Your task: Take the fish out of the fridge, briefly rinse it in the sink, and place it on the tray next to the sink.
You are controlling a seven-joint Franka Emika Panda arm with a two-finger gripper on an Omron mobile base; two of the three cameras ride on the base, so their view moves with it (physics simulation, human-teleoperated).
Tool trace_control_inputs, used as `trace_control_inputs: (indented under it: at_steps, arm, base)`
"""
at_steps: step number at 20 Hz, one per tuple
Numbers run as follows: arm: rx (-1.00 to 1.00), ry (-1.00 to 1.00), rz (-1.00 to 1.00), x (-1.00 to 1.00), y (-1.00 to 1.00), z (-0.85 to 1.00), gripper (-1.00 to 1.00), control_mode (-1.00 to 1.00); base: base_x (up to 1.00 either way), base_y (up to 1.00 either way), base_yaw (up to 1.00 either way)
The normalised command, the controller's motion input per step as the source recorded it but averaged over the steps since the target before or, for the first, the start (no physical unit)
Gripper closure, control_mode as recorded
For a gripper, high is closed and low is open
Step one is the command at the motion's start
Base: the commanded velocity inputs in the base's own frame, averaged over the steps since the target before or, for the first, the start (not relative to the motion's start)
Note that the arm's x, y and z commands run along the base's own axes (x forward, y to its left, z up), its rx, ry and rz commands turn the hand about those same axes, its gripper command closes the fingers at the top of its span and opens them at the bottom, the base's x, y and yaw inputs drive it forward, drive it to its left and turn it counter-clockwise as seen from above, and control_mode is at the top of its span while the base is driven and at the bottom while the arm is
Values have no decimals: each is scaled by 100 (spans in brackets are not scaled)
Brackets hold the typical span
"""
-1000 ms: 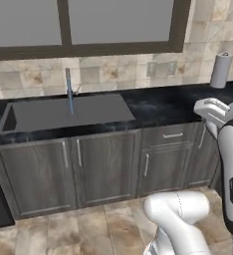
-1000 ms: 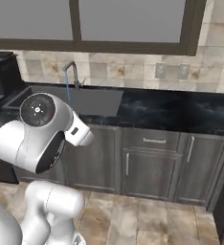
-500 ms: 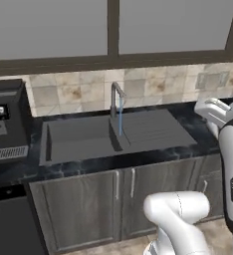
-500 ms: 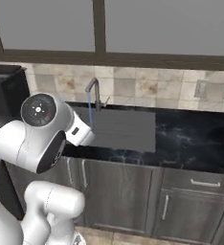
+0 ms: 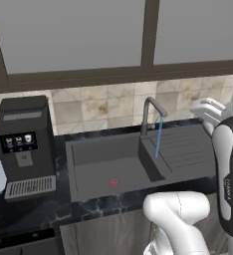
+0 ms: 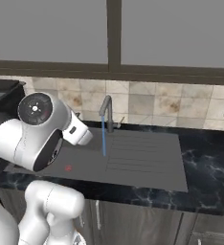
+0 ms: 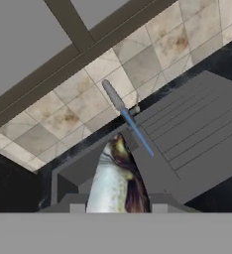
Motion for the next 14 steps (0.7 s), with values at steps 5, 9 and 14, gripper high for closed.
trace_control_inputs:
  at_steps: [5, 9, 14]
  arm:
    - [0, 0, 0, 0, 0, 0, 100, 100]
    - [0, 0, 0, 0, 0, 0, 100, 100]
    - [0, 0, 0, 0, 0, 0, 100, 100]
  base:
    - [-46, -34, 0]
    - [-53, -30, 0]
    - [17, -6, 0]
